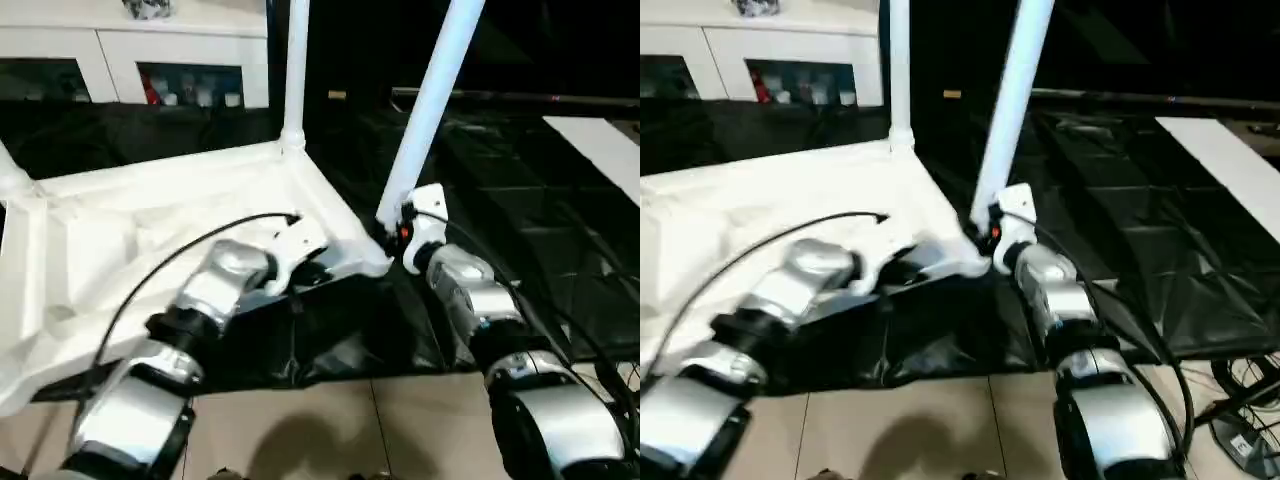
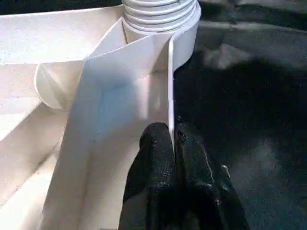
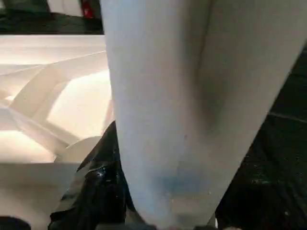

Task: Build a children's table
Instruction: Insert table leg to table base

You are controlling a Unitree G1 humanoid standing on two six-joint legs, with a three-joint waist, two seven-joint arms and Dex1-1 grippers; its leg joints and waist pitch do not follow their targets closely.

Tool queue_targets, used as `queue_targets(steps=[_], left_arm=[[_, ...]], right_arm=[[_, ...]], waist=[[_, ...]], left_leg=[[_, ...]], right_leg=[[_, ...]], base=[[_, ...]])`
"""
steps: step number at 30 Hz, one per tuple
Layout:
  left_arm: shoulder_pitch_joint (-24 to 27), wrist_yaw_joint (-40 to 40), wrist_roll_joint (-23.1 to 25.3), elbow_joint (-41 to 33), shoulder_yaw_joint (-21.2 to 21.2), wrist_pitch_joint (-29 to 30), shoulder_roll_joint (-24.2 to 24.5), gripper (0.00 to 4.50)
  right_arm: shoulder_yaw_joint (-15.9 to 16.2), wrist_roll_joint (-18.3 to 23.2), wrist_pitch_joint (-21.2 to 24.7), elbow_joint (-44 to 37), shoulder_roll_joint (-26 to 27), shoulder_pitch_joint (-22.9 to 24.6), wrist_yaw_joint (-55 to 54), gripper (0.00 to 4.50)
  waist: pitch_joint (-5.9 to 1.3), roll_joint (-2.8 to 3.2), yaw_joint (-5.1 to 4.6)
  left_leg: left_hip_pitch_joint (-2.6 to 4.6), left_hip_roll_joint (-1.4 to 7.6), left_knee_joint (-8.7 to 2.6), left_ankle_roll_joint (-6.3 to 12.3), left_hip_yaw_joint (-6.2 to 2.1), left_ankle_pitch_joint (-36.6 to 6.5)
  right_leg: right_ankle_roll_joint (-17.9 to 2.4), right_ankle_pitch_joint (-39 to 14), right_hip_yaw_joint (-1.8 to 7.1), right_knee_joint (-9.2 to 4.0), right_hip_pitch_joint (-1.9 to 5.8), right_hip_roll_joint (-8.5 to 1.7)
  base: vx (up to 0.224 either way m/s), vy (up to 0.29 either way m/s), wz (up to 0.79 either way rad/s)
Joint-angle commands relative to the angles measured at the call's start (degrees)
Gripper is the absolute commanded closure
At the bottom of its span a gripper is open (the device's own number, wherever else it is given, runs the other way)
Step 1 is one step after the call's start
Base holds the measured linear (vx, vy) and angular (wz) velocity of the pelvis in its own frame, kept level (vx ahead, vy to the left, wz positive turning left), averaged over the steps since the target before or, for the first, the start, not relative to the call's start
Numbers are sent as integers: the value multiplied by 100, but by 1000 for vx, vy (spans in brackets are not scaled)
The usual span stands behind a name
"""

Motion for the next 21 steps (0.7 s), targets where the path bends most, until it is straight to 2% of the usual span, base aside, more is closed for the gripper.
queue_targets(steps=[1, 6, 8, 14, 16, 21], left_arm=[[-258, 194, 9, -299, -45, -129, -105, 450], [-180, -19, -3, -367, -86, -157, -22, 450], [-148, -72, -5, -385, -66, -170, 11, 450], [-101, -186, -76, -526, -19, -96, 108, 450], [-88, -216, -81, -527, -13, -128, 147, 450], [-58, -307, -100, -491, -27, -253, 253, 450]], right_arm=[[183, -58, 259, 435, 326, 110, 39, 262], [153, 27, 312, 531, 409, 29, 148, 262], [117, 63, 252, 559, 437, -20, 220, 206], [3, 11, 60, 645, 435, -182, 499, 150], [8, 33, 19, 601, 411, -199, 637, 144], [46, 54, -13, 503, 318, -203, 933, 98]], waist=[[-419, 75, 18], [-397, 89, -4], [-397, 87, -19], [-400, 88, -32], [-401, 96, -38], [-408, 95, -33]], left_leg=[[75, 143, -420, 81, -25, -1890], [85, 152, -438, 25, -46, -2093], [84, 152, -442, -2, -55, -2168], [78, 161, -443, 6, -50, -2146], [67, 163, -446, 23, -48, -2105], [65, 162, -447, 69, -30, -1975]], right_leg=[[-1084, -1994, 305, -400, 264, -361], [-951, -2378, 286, -440, 253, -356], [-898, -2479, 282, -452, 250, -358], [-977, -2368, 296, -438, 244, -368], [-999, -2298, 301, -430, 252, -363], [-1086, -2104, 314, -407, 258, -356]], base=[[0, 0, 0], [0, 0, 0], [0, 0, 0], [0, 0, 0], [0, 0, 0], [0, 0, 0]])
